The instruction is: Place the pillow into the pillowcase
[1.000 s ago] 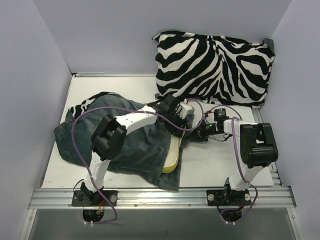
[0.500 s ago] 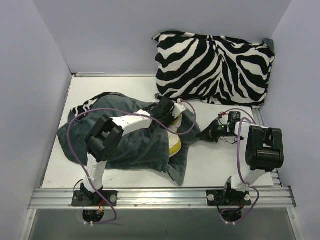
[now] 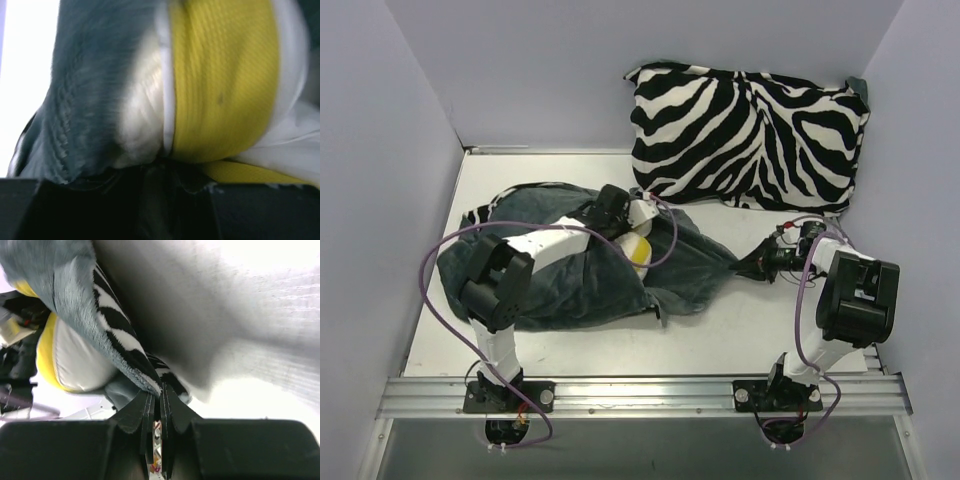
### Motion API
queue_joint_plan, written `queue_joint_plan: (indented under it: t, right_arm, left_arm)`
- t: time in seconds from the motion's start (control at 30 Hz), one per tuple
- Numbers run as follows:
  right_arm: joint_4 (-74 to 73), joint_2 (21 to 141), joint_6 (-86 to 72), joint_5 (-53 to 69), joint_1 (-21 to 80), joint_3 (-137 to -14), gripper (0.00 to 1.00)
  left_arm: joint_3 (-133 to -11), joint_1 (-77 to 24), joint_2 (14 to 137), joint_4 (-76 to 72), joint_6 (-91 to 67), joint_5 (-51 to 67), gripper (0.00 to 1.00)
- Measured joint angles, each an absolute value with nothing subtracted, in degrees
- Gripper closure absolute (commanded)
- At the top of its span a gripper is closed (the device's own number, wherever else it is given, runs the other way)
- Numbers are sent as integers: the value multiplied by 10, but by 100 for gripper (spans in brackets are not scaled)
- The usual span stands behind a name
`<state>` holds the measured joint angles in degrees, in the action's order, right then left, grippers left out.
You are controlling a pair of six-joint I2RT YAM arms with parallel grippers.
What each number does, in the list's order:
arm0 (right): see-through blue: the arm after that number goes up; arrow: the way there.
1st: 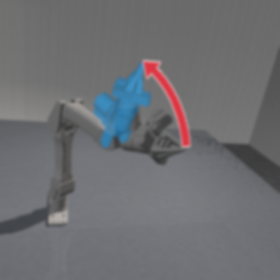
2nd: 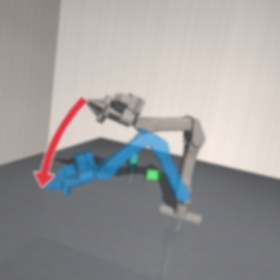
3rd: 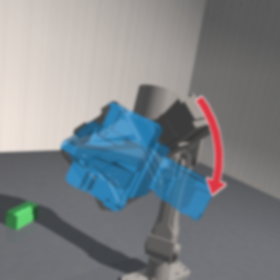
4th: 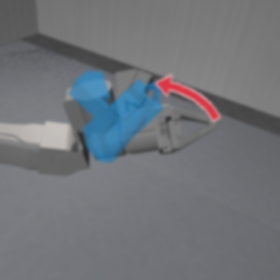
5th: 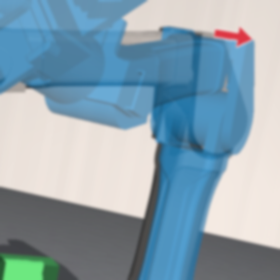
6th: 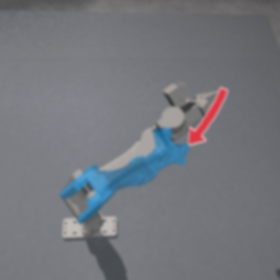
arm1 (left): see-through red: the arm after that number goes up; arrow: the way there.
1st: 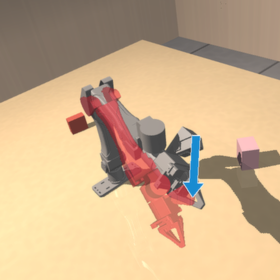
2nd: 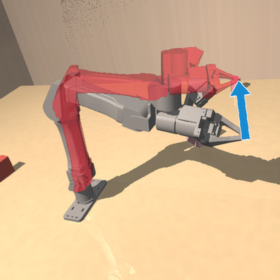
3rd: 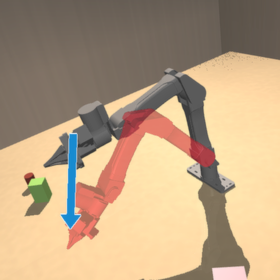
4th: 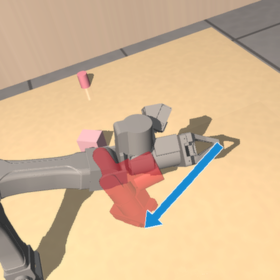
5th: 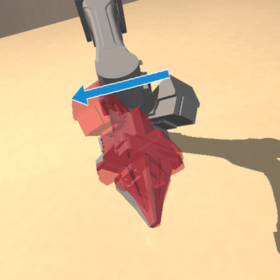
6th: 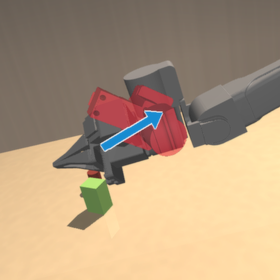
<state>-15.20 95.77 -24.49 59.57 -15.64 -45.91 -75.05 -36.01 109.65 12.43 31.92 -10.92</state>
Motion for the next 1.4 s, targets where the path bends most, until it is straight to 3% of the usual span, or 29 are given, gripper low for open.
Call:
queue_joint_plan:
  t: [0.23,0.47,0.5,0.63,0.7,0.77,0.97,1.13,1.23,1.4]
  right_arm:
    - [-206,958,-218,614,-168,-490,100]
    - [-208,958,-235,597,-138,-491,100]
    - [-209,958,-236,598,-137,-493,100]
    - [-215,957,-237,598,-138,-501,100]
    - [-217,957,-237,598,-136,-502,100]
    - [-220,958,-236,594,-129,-503,100]
    - [-221,983,-238,582,-72,-534,100]
    - [-221,1012,-240,572,-24,-574,100]
    - [-224,1018,-236,567,-12,-589,100]
    - [-239,1019,-218,559,14,-597,100]
  left_arm:
    - [-693,-302,1038,124,416,-124,66]
    - [-767,-434,1110,177,396,-233,60]
    - [-785,-449,1127,187,389,-240,50]
    - [-876,-465,1174,267,348,-199,27]
    - [-918,-458,1177,317,322,-126,20]
    - [-953,-451,1169,368,291,-24,3]
    - [-1045,-447,1149,472,168,242,2]
    - [-1095,-419,1124,490,83,360,6]
    - [-1095,-368,1102,505,62,370,12]
    - [-1084,-296,1088,532,61,268,15]
